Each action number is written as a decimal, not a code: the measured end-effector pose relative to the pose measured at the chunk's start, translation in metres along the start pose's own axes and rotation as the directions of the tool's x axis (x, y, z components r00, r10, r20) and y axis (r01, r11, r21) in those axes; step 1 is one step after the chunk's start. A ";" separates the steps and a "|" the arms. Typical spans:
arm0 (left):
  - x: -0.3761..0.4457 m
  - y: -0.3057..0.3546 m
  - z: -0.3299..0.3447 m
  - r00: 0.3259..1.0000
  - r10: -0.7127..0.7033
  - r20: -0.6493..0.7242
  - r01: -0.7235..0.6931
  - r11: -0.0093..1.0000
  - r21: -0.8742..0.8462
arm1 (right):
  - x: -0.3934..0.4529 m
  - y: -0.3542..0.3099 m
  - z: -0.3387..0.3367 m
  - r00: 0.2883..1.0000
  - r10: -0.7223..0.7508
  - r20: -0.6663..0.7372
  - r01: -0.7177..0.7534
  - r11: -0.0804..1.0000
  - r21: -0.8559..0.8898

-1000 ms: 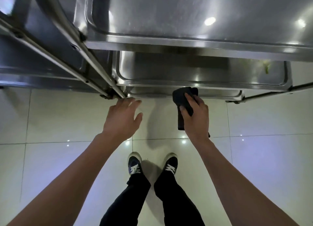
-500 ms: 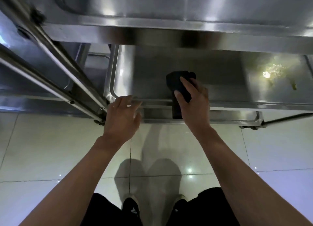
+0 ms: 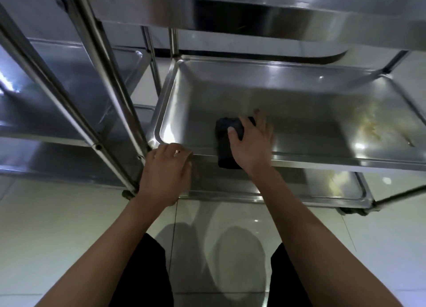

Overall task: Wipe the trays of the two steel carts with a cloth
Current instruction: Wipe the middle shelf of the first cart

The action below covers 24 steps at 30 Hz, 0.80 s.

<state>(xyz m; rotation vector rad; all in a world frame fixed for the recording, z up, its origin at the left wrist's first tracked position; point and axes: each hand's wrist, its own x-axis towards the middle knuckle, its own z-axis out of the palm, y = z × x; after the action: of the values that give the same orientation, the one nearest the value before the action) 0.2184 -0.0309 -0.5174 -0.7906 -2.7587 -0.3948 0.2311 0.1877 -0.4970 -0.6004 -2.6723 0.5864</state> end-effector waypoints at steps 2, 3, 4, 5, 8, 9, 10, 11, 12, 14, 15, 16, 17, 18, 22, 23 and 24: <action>0.001 -0.001 -0.001 1.000 -0.014 0.001 0.014 1.000 0.018 | 0.000 0.006 -0.003 0.986 -0.163 0.041 0.165 0.984 -0.066; 0.000 -0.002 -0.001 0.999 -0.040 0.011 0.040 0.999 0.030 | 0.000 0.011 -0.003 0.966 -0.245 0.083 0.253 0.963 -0.095; -0.002 -0.002 -0.001 0.997 -0.072 0.025 0.071 0.997 0.042 | -0.002 0.015 -0.001 0.945 -0.298 0.134 0.314 0.942 -0.118; -0.004 -0.002 -0.002 0.995 -0.098 0.034 0.096 0.994 0.049 | -0.005 0.018 0.001 0.929 -0.319 0.188 0.345 0.930 -0.125; -0.012 -0.001 -0.003 0.992 -0.116 0.041 0.114 0.992 0.045 | -0.014 0.025 0.012 0.909 -0.310 0.277 0.347 0.933 -0.094; -0.013 -0.001 -0.003 0.993 -0.112 0.041 0.110 0.993 0.042 | -0.015 0.026 0.014 0.906 -0.311 0.286 0.347 0.934 -0.083; -0.013 -0.002 -0.003 0.993 -0.108 0.040 0.107 0.993 0.040 | -0.015 0.026 0.017 0.903 -0.313 0.296 0.347 0.935 -0.070; -0.014 -0.003 -0.003 0.993 -0.108 0.043 0.107 0.993 0.042 | -0.013 0.025 0.019 0.899 -0.313 0.306 0.344 0.938 -0.049; -0.014 -0.005 -0.003 0.992 -0.113 0.049 0.111 0.993 0.051 | -0.011 0.023 0.022 0.896 -0.315 0.314 0.339 0.941 -0.024; -0.015 -0.007 -0.001 0.990 -0.131 0.053 0.128 0.990 0.063 | -0.008 0.016 0.027 0.889 -0.321 0.325 0.335 0.942 0.013; -0.016 -0.007 -0.001 0.990 -0.135 0.049 0.132 0.989 0.061 | -0.007 0.012 0.030 0.886 -0.331 0.324 0.343 0.939 0.020; -0.017 -0.008 0.000 0.990 -0.132 0.043 0.129 0.990 0.062 | -0.007 0.006 0.033 0.883 -0.346 0.318 0.358 0.933 0.020; -0.018 -0.009 0.000 0.991 -0.127 0.036 0.125 0.990 0.063 | -0.007 0.000 0.037 0.879 -0.362 0.310 0.375 0.927 0.018; -0.018 -0.010 -0.001 0.992 -0.126 0.030 0.124 0.990 0.063 | -0.007 -0.007 0.041 0.875 -0.375 0.307 0.389 0.921 0.018; -0.017 -0.019 -0.003 0.995 -0.091 0.029 0.089 0.993 0.072 | 0.002 -0.038 0.063 0.845 -0.378 0.377 0.394 0.918 0.036; -0.019 -0.021 -0.002 0.996 -0.081 0.025 0.079 0.994 0.074 | 0.005 -0.045 0.068 0.835 -0.380 0.398 0.395 0.917 0.046; -0.022 -0.023 -0.001 0.997 -0.080 0.019 0.078 0.994 0.075 | 0.008 -0.051 0.073 0.827 -0.385 0.409 0.399 0.915 0.055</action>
<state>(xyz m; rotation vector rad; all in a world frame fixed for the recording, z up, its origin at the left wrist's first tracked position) 0.2241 -0.0603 -0.5273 -0.6740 -2.8141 -0.2988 0.1782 0.1257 -0.5341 0.0995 -3.0765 0.5997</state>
